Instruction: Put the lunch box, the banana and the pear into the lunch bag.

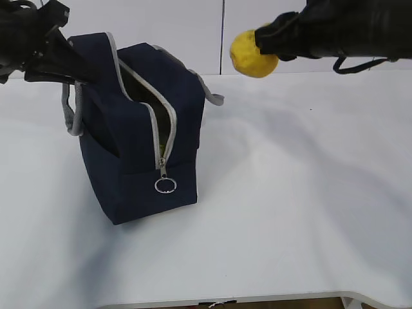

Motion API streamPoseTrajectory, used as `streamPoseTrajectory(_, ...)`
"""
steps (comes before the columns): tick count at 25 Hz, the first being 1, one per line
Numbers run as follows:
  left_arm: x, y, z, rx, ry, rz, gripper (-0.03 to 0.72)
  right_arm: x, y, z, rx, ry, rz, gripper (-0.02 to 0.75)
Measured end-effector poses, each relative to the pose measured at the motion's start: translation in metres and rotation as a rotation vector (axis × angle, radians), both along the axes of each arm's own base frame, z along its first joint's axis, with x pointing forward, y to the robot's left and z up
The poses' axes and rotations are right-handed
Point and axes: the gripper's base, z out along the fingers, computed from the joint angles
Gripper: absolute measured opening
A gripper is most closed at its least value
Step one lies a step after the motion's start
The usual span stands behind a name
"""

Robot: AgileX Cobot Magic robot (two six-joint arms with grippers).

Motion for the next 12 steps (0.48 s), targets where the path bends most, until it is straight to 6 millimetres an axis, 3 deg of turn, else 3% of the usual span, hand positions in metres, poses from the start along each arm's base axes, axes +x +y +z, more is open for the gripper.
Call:
streamPoseTrajectory(5,0.000,0.000,0.000,-0.002,0.000,0.001,-0.003,-0.006,0.015,0.024,0.094,-0.071,0.171,0.268)
streamPoseTrajectory(12,0.000,0.000,0.000,-0.002,0.000,0.001,-0.003,-0.015,0.029,0.040,0.157,-0.125,0.362,0.267)
